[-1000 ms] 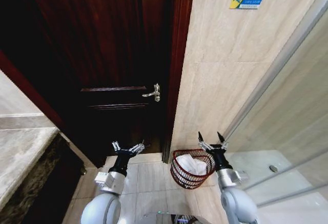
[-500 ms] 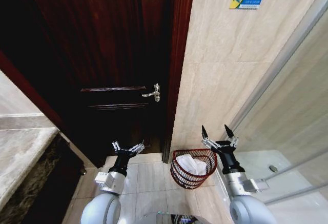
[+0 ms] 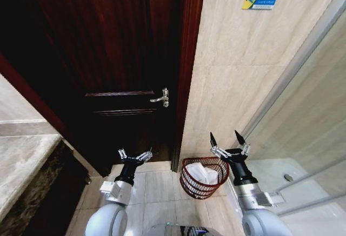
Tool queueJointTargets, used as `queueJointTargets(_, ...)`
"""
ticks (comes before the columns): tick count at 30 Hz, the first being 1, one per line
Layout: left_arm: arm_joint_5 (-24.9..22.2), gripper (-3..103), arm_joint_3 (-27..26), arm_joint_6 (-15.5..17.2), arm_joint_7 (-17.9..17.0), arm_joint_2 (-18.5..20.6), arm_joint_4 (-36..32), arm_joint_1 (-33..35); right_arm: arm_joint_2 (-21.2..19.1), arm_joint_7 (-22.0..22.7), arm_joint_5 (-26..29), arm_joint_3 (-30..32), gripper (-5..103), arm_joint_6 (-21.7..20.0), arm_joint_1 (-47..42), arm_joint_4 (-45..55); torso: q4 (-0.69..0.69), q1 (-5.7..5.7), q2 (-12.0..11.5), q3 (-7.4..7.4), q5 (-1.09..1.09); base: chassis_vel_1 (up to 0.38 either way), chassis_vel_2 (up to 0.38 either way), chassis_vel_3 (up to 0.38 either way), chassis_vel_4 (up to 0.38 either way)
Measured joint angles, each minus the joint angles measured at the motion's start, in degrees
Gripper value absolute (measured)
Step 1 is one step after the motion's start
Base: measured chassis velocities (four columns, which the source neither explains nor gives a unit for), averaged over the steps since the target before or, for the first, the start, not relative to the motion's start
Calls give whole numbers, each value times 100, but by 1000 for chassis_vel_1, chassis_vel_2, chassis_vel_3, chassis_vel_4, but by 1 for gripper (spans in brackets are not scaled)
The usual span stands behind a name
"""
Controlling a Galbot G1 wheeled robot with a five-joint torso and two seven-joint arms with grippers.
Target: Discard the used towel into the hamper.
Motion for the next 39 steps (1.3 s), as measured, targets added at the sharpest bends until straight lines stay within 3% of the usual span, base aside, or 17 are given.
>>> queueJointTargets(14, 0, 100, 0, 0, 0, 0, 0, 0, 61, -339, 108, 82, 100, 52, 11, -109, 0, 0, 0, 0, 0, 0, 0, 0, 0)
queueJointTargets(24, 0, 100, 0, 0, 0, 0, 0, 0, 131, -400, 376, 29, 100, 665, 5, -283, 0, 0, 0, 0, 0, 0, 0, 0, 0)
queueJointTargets(39, 0, 100, 0, 0, 0, 0, 0, 0, 179, -469, 289, 39, 100, 924, -98, -122, 0, 0, 0, 0, 0, 0, 0, 0, 0)
